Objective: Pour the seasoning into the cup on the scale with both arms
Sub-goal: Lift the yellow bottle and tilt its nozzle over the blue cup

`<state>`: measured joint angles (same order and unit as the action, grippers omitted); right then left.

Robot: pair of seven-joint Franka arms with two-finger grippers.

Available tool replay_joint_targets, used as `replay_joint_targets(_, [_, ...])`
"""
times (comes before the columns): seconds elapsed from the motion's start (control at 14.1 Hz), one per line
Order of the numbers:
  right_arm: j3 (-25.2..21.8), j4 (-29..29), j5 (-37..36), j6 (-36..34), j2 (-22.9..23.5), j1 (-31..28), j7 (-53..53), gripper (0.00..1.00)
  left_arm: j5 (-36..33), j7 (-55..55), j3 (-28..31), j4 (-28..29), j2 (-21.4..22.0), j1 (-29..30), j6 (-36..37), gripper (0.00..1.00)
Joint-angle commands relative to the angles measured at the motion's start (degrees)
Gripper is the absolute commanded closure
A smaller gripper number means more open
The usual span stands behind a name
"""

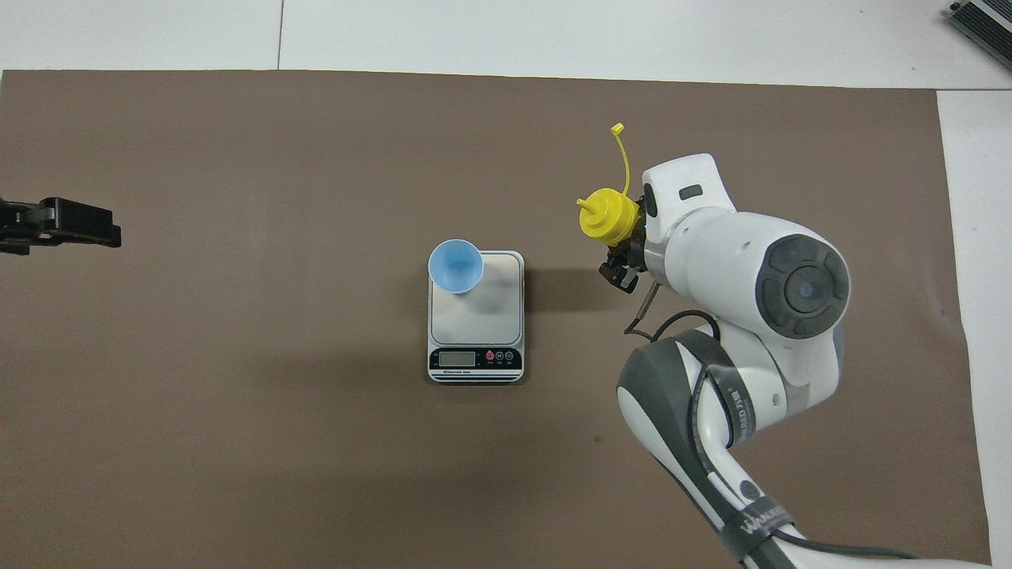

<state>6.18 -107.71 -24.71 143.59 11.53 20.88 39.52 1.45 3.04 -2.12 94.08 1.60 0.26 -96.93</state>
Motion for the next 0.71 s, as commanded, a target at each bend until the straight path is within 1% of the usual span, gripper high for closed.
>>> replay_joint_targets(0.0, [-0.2,3.38,-6.38,-1.46,1.91,1.96,-0.85,1.0,0.31,-0.31,0.8,0.93,1.3,-0.79,0.6,0.0])
replay_joint_targets(0.14, [-0.12,5.22,-11.38,-4.0,2.71,2.41,-3.91,1.0,0.31,-0.31,0.8,0.93,1.3,-0.79,0.6,0.0])
replay_joint_targets(0.21, [-0.03,5.58,-15.06,-5.15,2.8,2.59,-5.41,1.0,0.31,-0.31,0.8,0.93,1.3,-0.79,0.6,0.0])
replay_joint_targets(0.42, [0.06,5.76,-28.15,-9.45,2.71,4.69,-5.6,1.0,0.31,-0.31,0.89,0.84,1.3,-0.79,0.52,0.0])
replay_joint_targets(0.57, [0.15,5.76,-33.62,-10.25,2.89,5.93,-5.6,1.0,0.31,-0.31,0.89,0.84,1.3,-0.7,0.6,0.0])
replay_joint_targets(0.64, [0.06,5.76,-35.21,-10.43,3.32,6.19,-5.6,1.0,0.31,-0.31,0.89,0.93,1.3,-0.7,0.6,0.0])
